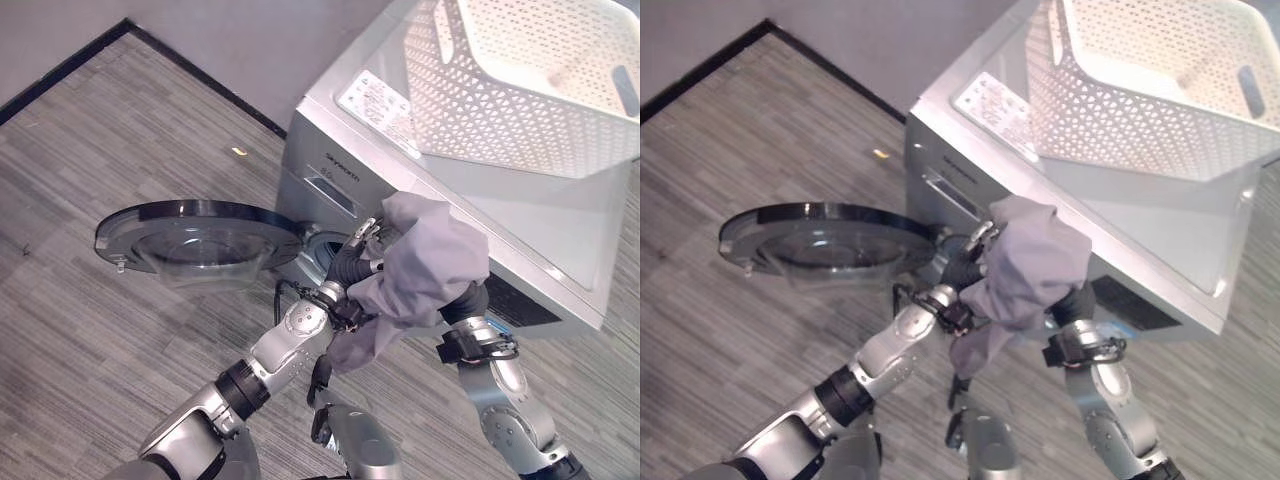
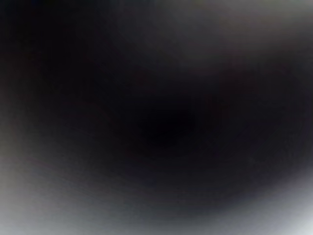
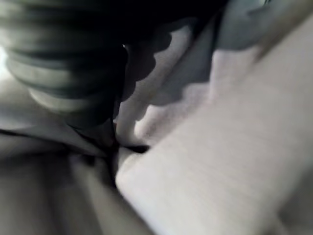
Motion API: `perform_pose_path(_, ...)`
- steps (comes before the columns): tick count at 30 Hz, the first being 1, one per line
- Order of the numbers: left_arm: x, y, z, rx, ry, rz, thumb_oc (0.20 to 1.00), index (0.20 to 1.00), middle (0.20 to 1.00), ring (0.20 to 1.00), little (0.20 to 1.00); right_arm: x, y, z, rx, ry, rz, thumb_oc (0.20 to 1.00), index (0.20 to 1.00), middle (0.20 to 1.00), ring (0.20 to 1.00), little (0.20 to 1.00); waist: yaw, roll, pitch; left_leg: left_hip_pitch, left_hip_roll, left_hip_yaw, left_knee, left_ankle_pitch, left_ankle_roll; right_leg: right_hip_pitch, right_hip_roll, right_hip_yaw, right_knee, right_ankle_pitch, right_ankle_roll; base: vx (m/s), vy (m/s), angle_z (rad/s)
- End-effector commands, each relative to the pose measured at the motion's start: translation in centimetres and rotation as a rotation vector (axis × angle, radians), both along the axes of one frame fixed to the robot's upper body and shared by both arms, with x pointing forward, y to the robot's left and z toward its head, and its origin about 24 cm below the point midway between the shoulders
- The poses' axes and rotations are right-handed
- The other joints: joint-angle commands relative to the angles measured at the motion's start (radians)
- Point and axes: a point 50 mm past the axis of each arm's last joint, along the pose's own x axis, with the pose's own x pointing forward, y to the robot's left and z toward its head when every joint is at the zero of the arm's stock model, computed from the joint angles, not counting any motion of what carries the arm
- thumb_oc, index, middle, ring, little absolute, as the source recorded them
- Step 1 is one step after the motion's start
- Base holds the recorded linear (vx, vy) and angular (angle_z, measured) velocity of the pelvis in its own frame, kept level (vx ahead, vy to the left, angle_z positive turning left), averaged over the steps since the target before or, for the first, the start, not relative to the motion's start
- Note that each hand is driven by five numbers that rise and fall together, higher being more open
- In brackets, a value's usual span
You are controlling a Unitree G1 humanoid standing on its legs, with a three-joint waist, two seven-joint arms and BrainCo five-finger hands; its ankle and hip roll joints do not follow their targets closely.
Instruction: Grab the laundry basket,head to the washer,open it,put in the laundry and shut it.
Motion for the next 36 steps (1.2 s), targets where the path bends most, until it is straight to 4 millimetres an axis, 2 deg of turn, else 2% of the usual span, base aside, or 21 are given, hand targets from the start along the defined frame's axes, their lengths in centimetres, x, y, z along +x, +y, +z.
perform_pose_path(1,-0.5,-0.5,1.6,-0.084,-0.052,-0.09,1.0,1.0,1.0,1.0,1.0,-0.5,0.5,2.8,0.01,-0.167,0.029,0.2,0.2,0.2,0.2,0.2,0.012,-0.028,-0.051,0.023,0.053,0.121,0.024,-0.111,0.031,-0.021,-0.078,0.06,0.062,-0.095,0.072,0.0,0.002,0.16)
perform_pose_path(2,-0.9,0.8,1.7,-0.086,-0.064,-0.088,1.0,1.0,1.0,1.0,1.0,-0.6,-0.1,2.8,-0.009,-0.169,0.009,0.2,0.2,0.2,0.2,0.2,0.016,-0.02,-0.047,0.02,0.053,0.119,0.028,-0.111,0.031,-0.018,-0.08,0.055,0.061,-0.095,0.073,0.0,0.001,0.06)
perform_pose_path(3,-0.9,0.8,1.7,-0.086,-0.064,-0.087,1.0,1.0,1.0,1.0,1.0,-0.6,-0.1,2.8,-0.009,-0.169,0.009,0.2,0.2,0.2,0.2,0.2,0.015,-0.021,-0.048,0.019,0.052,0.119,0.028,-0.11,0.031,-0.019,-0.08,0.055,0.06,-0.094,0.073,-0.01,0.008,0.08)
perform_pose_path(4,-1.4,2.0,1.9,-0.087,-0.081,-0.085,1.0,1.0,1.0,1.0,1.0,-0.7,-0.6,2.7,-0.026,-0.17,-0.011,0.2,0.2,0.2,0.2,0.2,0.017,-0.015,-0.051,0.014,0.051,0.117,0.028,-0.11,0.031,-0.019,-0.081,0.053,0.057,-0.091,0.075,-0.02,0.014,0.09)
perform_pose_path(7,-2.0,2.4,2.6,-0.083,-0.117,-0.108,1.0,1.0,1.0,1.0,1.0,-0.7,-1.1,2.7,-0.038,-0.17,-0.026,0.2,0.2,0.2,0.2,0.2,0.016,-0.012,-0.057,0.012,0.049,0.116,0.029,-0.111,0.032,-0.021,-0.081,0.056,0.053,-0.088,0.077,-0.01,0.006,0.02)
perform_pose_path(11,-2.1,1.2,3.4,-0.066,-0.174,-0.151,1.0,1.0,1.0,1.0,1.0,-0.5,-1.2,2.8,-0.046,-0.174,-0.017,0.2,0.2,0.2,0.2,0.2,0.011,-0.018,-0.06,0.021,0.049,0.121,0.028,-0.117,0.036,-0.023,-0.079,0.065,0.056,-0.088,0.079,0.0,0.0,0.0)
perform_pose_path(17,-1.7,-2.1,4.9,-0.092,-0.202,-0.208,1.0,1.0,1.0,1.0,1.0,-0.2,-0.8,3.4,-0.051,-0.194,-0.008,0.2,0.2,0.2,0.2,0.2,-0.006,-0.033,-0.047,0.031,0.054,0.126,0.021,-0.115,0.037,-0.032,-0.073,0.075,0.06,-0.085,0.08,0.0,0.0,0.0)
perform_pose_path(25,-1.9,-5.7,6.5,-0.103,-0.254,-0.262,1.0,1.0,1.0,1.0,1.0,0.5,-0.7,3.8,-0.067,-0.206,-0.016,0.2,0.2,0.2,0.2,0.2,-0.033,-0.036,-0.044,0.055,0.058,0.154,0.014,-0.118,0.04,-0.043,-0.064,0.103,0.06,-0.08,0.08,0.0,0.004,-0.04)
perform_pose_path(36,-2.7,-6.9,7.3,-0.136,-0.272,-0.316,1.0,1.0,1.0,1.0,1.0,1.2,-1.8,3.6,-0.112,-0.189,-0.116,0.2,0.2,0.2,0.2,0.2,-0.047,-0.024,-0.059,0.088,0.056,0.19,0.014,-0.134,0.042,-0.035,-0.065,0.113,0.062,-0.084,0.081,0.02,0.009,-0.13)
